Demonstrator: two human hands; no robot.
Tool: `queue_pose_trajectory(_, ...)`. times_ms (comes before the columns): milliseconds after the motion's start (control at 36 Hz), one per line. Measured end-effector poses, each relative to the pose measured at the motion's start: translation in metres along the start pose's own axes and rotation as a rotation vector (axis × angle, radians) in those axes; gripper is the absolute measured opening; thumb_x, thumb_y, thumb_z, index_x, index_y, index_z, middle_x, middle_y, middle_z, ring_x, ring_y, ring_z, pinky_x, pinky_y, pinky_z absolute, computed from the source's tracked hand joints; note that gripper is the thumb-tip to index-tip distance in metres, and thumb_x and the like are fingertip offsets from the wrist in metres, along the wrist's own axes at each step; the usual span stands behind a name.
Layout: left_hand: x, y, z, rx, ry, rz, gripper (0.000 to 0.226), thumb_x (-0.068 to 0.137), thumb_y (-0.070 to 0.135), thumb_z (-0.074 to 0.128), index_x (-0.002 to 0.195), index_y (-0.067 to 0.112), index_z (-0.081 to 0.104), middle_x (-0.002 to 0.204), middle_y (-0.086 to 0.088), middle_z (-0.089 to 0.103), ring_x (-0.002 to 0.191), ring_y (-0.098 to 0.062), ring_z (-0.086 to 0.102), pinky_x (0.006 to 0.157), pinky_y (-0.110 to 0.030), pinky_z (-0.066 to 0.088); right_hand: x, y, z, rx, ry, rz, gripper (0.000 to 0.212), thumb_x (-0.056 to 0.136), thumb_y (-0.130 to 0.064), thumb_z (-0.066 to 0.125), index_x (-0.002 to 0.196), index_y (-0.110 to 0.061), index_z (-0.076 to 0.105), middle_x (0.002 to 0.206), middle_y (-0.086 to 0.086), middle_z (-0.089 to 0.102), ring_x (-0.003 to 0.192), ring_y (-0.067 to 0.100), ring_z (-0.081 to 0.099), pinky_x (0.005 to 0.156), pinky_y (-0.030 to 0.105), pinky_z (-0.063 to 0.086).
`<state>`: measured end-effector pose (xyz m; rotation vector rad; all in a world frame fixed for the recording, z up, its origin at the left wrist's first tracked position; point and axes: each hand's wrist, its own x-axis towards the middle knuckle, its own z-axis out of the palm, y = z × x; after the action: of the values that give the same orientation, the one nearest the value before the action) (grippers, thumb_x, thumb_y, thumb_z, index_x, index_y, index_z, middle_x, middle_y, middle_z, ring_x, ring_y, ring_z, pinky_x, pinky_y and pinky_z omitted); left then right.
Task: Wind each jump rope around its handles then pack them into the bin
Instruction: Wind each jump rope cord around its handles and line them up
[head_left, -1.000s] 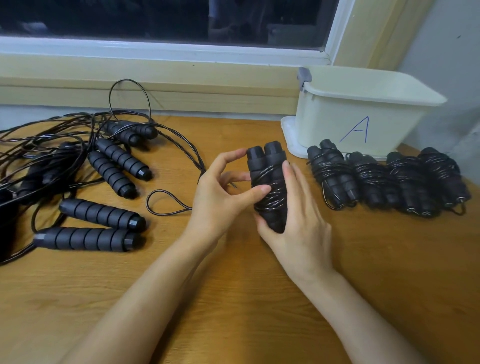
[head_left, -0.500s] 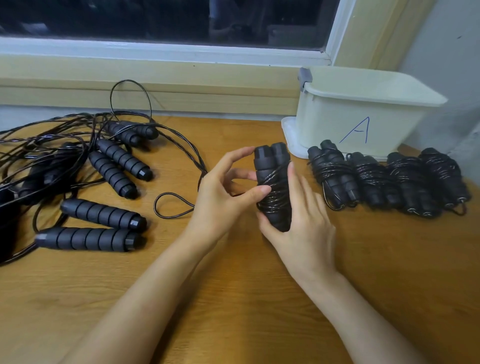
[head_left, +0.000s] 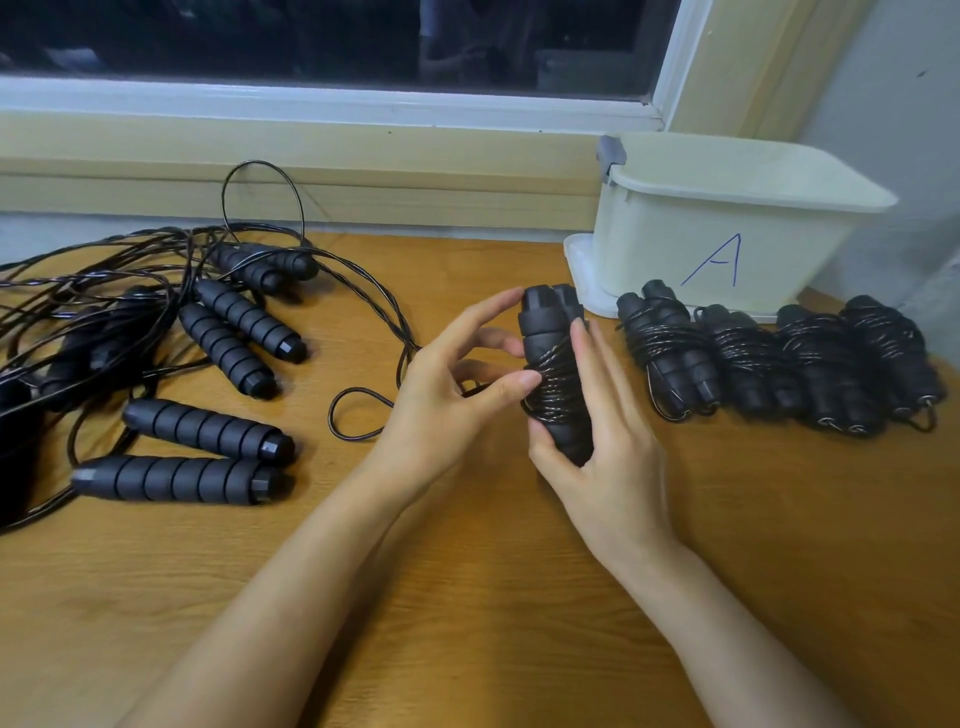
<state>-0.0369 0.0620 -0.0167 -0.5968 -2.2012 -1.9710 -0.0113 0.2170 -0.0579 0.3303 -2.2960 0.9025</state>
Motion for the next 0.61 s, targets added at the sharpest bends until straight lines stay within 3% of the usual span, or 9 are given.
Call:
queue_pose_trajectory(139,0.0006,-0.0024,-0.0012,-0.03,-0.037,-0.008,0.055,0.088,0.013,0.066,0.139,0.024,0.048,0.103,0.002,0.063,0.082,-0.004,0.06,0.072,-0.015,0.046,-0.0005,0.0005,-0.0007,0.091,0.016,0.015,0.074,0.087,-0.034,0.056,0.153,-0.021,0.026,0.159,0.007,0.034,0.144,0.003,0.027,0.109,0.007,0.025)
queue_pose_trajectory(278,0.0013,-0.0026,-0.0006,-0.068,-0.019,-0.037,0.06,0.082,0.023,0.066,0.139,0.024,0.047,0.102,0.005,0.062,0.076,-0.004,0.058,0.068,-0.014,0.045,-0.0015,-0.0008,-0.0011,0.211,-0.009,0.03,0.073,0.089,-0.031,0.056,0.153,-0.019,0.025,0.159,0.009,0.033,0.146,-0.001,0.023,0.109,0.006,0.022)
queue_pose_trajectory(472,0.0002,-0.0009,-0.0038,-0.032,-0.114,-0.086,0.059,0.093,0.014,0.06,0.143,0.035,0.036,0.129,0.008,0.057,0.098,-0.001,0.063,0.08,-0.017,0.049,-0.0018,-0.0003,-0.0008,0.341,-0.091,0.031,0.071,0.091,-0.025,0.053,0.154,-0.016,0.022,0.16,0.009,0.03,0.149,0.007,0.024,0.112,0.011,0.024)
queue_pose_trajectory(611,-0.0003,-0.0014,-0.0019,-0.082,-0.127,-0.142,0.067,0.09,0.017,0.059,0.149,0.028,0.031,0.118,0.005,0.064,0.095,0.0,0.064,0.081,-0.017,0.048,-0.0021,-0.0001,-0.0012,0.392,-0.122,0.035,0.072,0.091,-0.024,0.055,0.154,-0.017,0.02,0.159,0.008,0.031,0.148,0.013,0.027,0.114,0.016,0.027)
